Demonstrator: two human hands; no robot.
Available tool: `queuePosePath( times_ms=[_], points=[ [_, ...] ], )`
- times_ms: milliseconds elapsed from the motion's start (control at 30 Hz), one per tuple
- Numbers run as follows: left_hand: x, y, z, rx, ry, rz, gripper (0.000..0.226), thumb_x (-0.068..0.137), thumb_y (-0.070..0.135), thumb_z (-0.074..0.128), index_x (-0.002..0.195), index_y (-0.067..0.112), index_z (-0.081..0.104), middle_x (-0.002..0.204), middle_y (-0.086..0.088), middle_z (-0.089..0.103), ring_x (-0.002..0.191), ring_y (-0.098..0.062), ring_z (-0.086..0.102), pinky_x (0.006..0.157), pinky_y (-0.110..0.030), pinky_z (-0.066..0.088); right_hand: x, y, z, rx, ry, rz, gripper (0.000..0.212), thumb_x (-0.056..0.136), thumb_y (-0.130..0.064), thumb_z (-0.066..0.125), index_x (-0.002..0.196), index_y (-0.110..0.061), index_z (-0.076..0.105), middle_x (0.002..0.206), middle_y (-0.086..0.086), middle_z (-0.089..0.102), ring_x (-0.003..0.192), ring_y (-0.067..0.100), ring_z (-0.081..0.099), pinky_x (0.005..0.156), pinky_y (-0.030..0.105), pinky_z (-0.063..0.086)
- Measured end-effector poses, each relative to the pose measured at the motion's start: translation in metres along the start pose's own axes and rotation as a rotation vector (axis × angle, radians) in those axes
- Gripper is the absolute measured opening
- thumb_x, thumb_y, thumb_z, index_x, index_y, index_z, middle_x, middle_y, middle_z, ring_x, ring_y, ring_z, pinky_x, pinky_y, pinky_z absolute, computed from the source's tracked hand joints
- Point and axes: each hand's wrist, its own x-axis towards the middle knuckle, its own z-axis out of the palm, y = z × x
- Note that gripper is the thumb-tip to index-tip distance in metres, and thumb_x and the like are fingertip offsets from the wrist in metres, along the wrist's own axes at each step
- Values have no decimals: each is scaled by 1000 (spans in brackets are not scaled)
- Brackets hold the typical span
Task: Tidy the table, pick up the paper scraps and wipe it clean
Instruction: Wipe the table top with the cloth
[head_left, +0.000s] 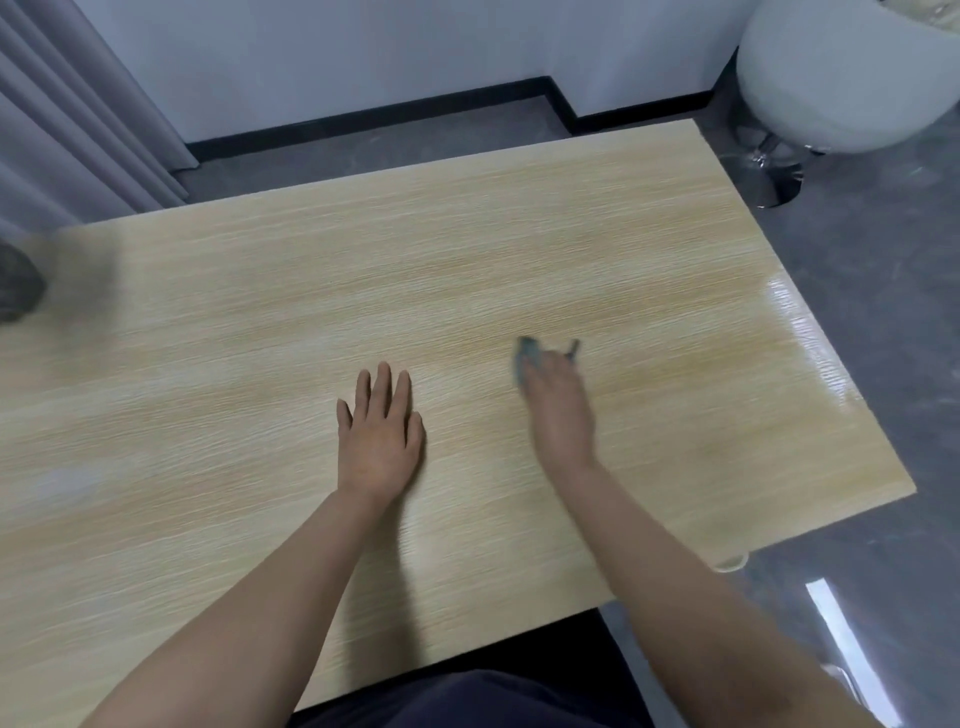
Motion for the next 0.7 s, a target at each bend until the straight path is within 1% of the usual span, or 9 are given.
queuePosePath(
  times_ms=[67, 100, 200, 300, 400, 467, 567, 633, 700],
  points=[
    [-5, 3, 2, -7, 4, -4, 54, 101, 33, 21, 151, 21, 5, 159, -2, -6, 146, -22, -12, 117, -46, -1, -20, -34, 12, 6, -113, -233, 56, 82, 6, 57, 136, -7, 47, 129, 13, 55, 119, 30, 52, 112, 37, 32],
    [-7, 4, 3, -16, 5, -5, 54, 101, 33, 22, 151, 21, 7, 159, -2, -5, 146, -22, -11, 117, -46, 0, -26, -38, 12, -15, -164, -317, 58, 80, 7, 60, 134, -9, 49, 134, 14, 53, 124, 32, 50, 113, 41, 27],
    [-16, 6, 6, -20, -4, -11, 53, 101, 33, 23, 151, 23, 9, 159, -1, -4, 146, -23, -11, 117, -47, 1, -18, -5, -12, -49, -266, -368, 50, 93, -4, 48, 141, -19, 41, 149, 5, 36, 139, 22, 29, 115, 26, 10],
    [-26, 10, 8, -7, -22, -16, 52, 101, 34, 23, 151, 26, 10, 159, -1, -4, 146, -24, -11, 117, -48, 4, -2, 64, -41, -57, -167, -116, 42, 101, -17, 36, 142, -23, 39, 152, 3, 30, 143, 20, 20, 113, 17, 4],
    [-40, 15, 13, 6, -36, -16, 52, 101, 35, 22, 151, 27, 8, 159, -1, -5, 146, -24, -12, 117, -48, 3, -5, 107, -63, -87, -58, 215, 48, 98, -1, 38, 144, -13, 35, 153, 11, 25, 143, 28, 19, 116, 28, 12],
    [-49, 18, 19, 4, -34, -20, 52, 101, 35, 21, 151, 28, 7, 159, 0, -6, 145, -24, -13, 118, -48, 3, -13, 97, -58, -91, 20, 269, 52, 94, 6, 38, 145, -8, 33, 150, 15, 30, 138, 31, 26, 115, 33, 19],
    [-60, 22, 25, 6, -24, -26, 52, 101, 35, 21, 151, 27, 7, 159, -1, -6, 145, -24, -13, 117, -47, 2, -32, 34, -33, -60, -66, 51, 49, 94, 0, 34, 143, -6, 33, 145, 16, 36, 135, 31, 31, 115, 37, 19],
    [-66, 23, 30, 7, -24, -25, 53, 101, 34, 22, 151, 26, 7, 159, -1, -6, 146, -24, -12, 117, -47, 2, -59, -6, -9, 7, -150, -170, 55, 88, 6, 45, 141, -6, 38, 139, 16, 45, 131, 31, 39, 117, 36, 18],
    [-72, 21, 33, 9, -18, -14, 53, 101, 37, 19, 151, 27, 7, 159, -1, -6, 146, -23, -11, 117, -46, 2, -78, -18, -9, -24, -255, -348, 58, 88, 8, 49, 142, -10, 38, 147, 15, 38, 138, 31, 31, 116, 36, 7]
  ],
)
